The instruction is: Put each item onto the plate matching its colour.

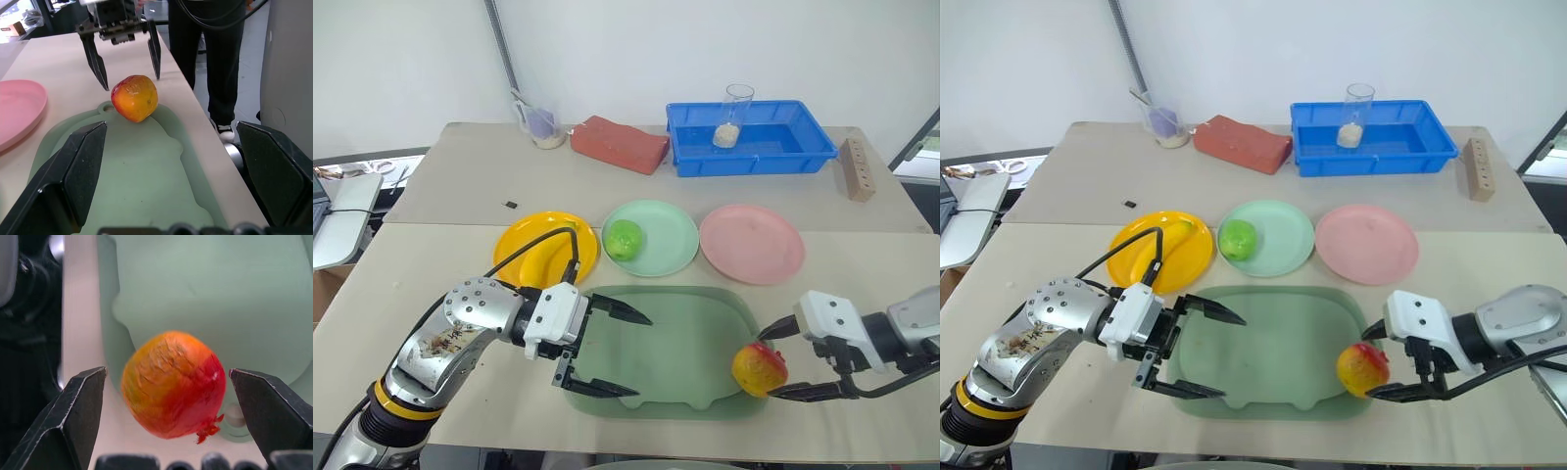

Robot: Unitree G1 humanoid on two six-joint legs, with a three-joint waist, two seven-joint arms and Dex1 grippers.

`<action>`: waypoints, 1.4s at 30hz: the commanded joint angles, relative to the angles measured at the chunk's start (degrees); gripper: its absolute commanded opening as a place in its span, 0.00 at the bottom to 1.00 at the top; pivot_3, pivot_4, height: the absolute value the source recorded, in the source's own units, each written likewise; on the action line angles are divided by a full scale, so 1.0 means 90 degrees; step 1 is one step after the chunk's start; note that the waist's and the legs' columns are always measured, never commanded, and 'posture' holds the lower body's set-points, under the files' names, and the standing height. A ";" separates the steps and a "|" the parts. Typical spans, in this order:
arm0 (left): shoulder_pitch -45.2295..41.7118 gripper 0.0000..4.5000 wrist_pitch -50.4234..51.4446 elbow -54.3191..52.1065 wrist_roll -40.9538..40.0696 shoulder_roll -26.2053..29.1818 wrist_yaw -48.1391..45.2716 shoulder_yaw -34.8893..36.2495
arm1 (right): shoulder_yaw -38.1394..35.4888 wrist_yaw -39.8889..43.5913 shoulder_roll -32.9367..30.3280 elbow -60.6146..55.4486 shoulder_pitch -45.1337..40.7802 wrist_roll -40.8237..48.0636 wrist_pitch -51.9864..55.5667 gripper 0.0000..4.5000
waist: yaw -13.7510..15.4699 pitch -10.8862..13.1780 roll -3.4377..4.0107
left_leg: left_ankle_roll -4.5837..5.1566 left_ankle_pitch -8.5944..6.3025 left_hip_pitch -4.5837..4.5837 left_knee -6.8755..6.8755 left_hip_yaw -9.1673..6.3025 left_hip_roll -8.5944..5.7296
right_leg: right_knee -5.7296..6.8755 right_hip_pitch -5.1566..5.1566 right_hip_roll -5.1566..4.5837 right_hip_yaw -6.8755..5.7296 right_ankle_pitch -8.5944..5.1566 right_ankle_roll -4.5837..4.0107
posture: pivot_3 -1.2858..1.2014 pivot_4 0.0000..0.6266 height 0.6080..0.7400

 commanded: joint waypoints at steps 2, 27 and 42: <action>-0.0010 1.00 0.0116 -0.0158 -0.0179 -0.0043 0.0215 0.0130 | 0.0230 -0.0180 0.0150 0.0081 -0.0107 -0.0278 -0.0420 0.99 | 0.0005 0.0000 0.0000 | 0.0000 0.0000 0.0000 0.0001 0.0000 0.0000 | 0.0000 0.0001 0.0000 0.0000 0.0000 0.0000 | 0.52 0.24 1.00; -0.0672 1.00 0.1014 0.1125 -0.0509 -0.0864 0.1924 0.0960 | 0.0201 -0.2490 0.1651 0.2876 -0.3379 -0.0377 0.0798 0.66 | 0.0026 -0.0001 0.0003 | 0.0000 0.0000 -0.0004 0.0010 -0.0012 -0.0006 | 0.0004 0.0007 0.0001 -0.0003 0.0004 0.0001 | 0.52 0.24 1.00; -0.1118 1.00 0.0902 0.1354 -0.0065 -0.1068 0.1898 0.0751 | 0.0724 -0.3528 0.2815 0.5370 -0.4948 -0.1169 0.1020 0.99 | 0.0016 -0.0027 0.0050 | -0.0003 0.0004 -0.0018 0.0001 -0.0017 -0.0012 | 0.0025 0.0015 0.0005 0.0002 0.0006 0.0003 | 0.52 0.24 1.00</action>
